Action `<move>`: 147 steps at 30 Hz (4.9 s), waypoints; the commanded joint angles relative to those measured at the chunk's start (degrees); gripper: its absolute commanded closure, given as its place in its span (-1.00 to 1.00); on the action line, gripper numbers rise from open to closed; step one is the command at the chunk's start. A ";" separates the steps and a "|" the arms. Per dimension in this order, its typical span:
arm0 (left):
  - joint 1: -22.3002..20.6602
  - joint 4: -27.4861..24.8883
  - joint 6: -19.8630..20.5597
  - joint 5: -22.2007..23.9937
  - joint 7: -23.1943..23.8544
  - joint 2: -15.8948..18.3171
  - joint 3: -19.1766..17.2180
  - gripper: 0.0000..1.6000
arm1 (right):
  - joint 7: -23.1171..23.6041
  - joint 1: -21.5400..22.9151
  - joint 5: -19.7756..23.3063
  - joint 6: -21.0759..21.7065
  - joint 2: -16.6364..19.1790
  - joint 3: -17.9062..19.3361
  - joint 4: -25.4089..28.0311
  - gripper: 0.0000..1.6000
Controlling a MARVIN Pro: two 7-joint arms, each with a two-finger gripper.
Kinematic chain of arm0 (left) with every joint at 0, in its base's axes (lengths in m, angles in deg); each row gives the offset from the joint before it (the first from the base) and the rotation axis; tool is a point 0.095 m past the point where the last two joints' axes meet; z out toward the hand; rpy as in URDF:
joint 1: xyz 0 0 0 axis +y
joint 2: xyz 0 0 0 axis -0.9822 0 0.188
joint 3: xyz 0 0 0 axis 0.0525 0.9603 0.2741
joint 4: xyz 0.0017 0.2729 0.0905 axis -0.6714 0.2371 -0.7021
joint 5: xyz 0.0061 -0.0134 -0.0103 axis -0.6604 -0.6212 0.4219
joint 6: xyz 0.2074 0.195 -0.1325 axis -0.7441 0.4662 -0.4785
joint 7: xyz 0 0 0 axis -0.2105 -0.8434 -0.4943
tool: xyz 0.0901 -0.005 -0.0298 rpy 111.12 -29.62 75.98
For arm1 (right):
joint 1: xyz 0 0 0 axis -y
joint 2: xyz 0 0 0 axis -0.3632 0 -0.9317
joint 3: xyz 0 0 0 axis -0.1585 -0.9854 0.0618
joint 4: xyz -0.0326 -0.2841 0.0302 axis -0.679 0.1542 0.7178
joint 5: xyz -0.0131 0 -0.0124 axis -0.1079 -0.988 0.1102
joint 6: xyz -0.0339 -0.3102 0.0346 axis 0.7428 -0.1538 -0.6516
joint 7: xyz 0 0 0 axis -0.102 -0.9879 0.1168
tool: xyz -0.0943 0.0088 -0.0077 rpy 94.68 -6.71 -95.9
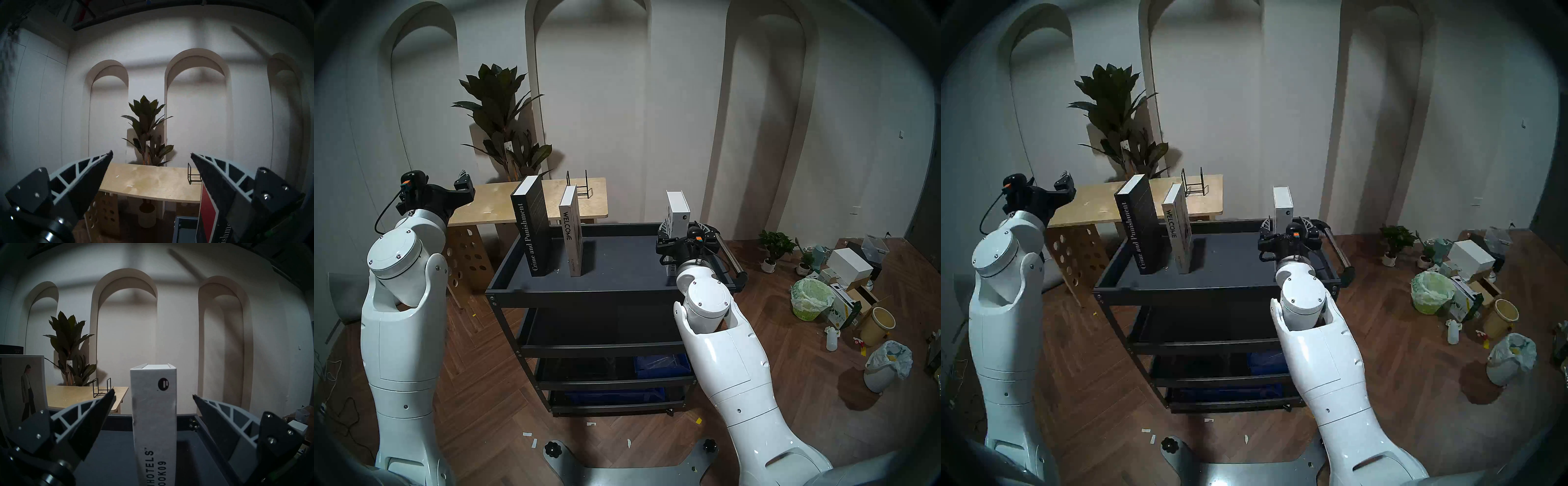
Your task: Sort the books onto the shelf by size, largest to the left
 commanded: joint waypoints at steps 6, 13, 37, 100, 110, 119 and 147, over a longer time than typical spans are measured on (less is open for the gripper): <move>0.08 0.20 -0.10 -0.45 -0.68 0.34 -0.89 -1.00 | -1.96 5.86 -0.48 -3.25 -2.16 -0.22 -4.17 -1.00; 0.11 1.26 -0.09 -0.58 -1.01 0.45 -0.82 -1.00 | -3.23 7.66 -0.52 -4.55 -2.62 0.06 -7.24 -1.00; -0.50 4.24 0.43 -0.48 -0.58 0.61 -0.07 -1.00 | -4.93 8.85 -0.69 -6.77 -2.79 0.33 -10.27 1.00; 2.43 8.60 -1.01 -0.29 -3.08 0.38 -4.90 -1.00 | -11.52 22.79 -0.51 -13.25 -15.80 -11.19 -31.98 1.00; 2.60 9.24 -1.22 -0.08 -2.67 0.32 -5.37 -1.00 | -14.75 23.91 -1.17 -13.02 -16.85 -11.58 -35.51 1.00; 2.07 9.70 -1.24 -0.13 -2.37 0.12 -4.79 -1.00 | -15.07 24.07 -1.21 -12.96 -16.49 -12.09 -36.59 1.00; 1.53 10.47 -1.13 -0.55 -2.65 0.02 -4.35 -1.00 | -15.11 22.03 -0.50 -12.36 -16.14 -12.57 -33.10 -1.00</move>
